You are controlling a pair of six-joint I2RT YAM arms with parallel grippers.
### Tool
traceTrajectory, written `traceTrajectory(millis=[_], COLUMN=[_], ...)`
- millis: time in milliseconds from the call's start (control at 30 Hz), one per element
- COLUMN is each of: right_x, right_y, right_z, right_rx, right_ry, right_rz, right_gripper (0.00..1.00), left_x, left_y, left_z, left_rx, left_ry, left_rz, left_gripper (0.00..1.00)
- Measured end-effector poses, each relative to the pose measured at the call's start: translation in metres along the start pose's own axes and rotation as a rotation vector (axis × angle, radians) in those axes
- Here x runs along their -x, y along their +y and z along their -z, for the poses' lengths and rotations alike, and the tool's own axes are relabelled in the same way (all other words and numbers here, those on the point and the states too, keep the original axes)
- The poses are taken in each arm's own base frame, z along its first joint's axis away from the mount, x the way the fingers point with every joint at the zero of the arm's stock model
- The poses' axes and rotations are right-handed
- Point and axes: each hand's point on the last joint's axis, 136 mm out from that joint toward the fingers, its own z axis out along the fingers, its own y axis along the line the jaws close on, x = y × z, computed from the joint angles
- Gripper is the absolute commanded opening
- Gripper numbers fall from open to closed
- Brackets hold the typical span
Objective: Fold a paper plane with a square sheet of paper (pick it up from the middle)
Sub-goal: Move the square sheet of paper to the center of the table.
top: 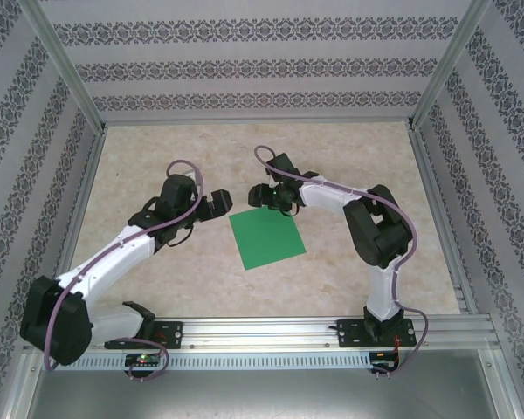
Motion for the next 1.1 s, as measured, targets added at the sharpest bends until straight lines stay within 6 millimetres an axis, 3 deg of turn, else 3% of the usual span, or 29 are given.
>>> traceTrajectory(millis=[167, 367, 533, 667, 867, 967, 1100], right_x=[-0.014, -0.043, -0.071, -0.066, -0.036, -0.044, -0.065], right_y=[-0.014, -0.044, -0.055, -0.051, -0.029, -0.031, -0.050], right_z=[-0.005, 0.019, 0.040, 0.050, 0.088, 0.092, 0.079], right_rx=[-0.030, -0.104, -0.123, -0.157, -0.219, -0.226, -0.272], right_ry=[0.019, -0.024, -0.052, -0.044, -0.125, -0.123, -0.071], right_rz=[-0.016, -0.114, -0.157, -0.123, -0.081, -0.104, -0.149], right_gripper=[0.69, 0.69, 0.71, 0.73, 0.75, 0.74, 0.74], left_x=[-0.003, 0.000, -0.001, -0.010, -0.019, -0.018, -0.013], left_y=[0.015, 0.019, 0.012, 0.007, 0.007, 0.006, 0.001], left_z=[0.009, 0.011, -0.002, -0.017, -0.025, -0.025, -0.027], left_rx=[0.029, 0.031, 0.004, -0.029, -0.036, -0.037, -0.045], left_ry=[-0.052, -0.102, -0.071, -0.007, 0.037, 0.037, 0.036], left_rz=[-0.001, -0.007, -0.018, -0.017, -0.015, -0.015, -0.021], left_gripper=[1.00, 1.00, 1.00, 1.00, 1.00, 1.00, 1.00])
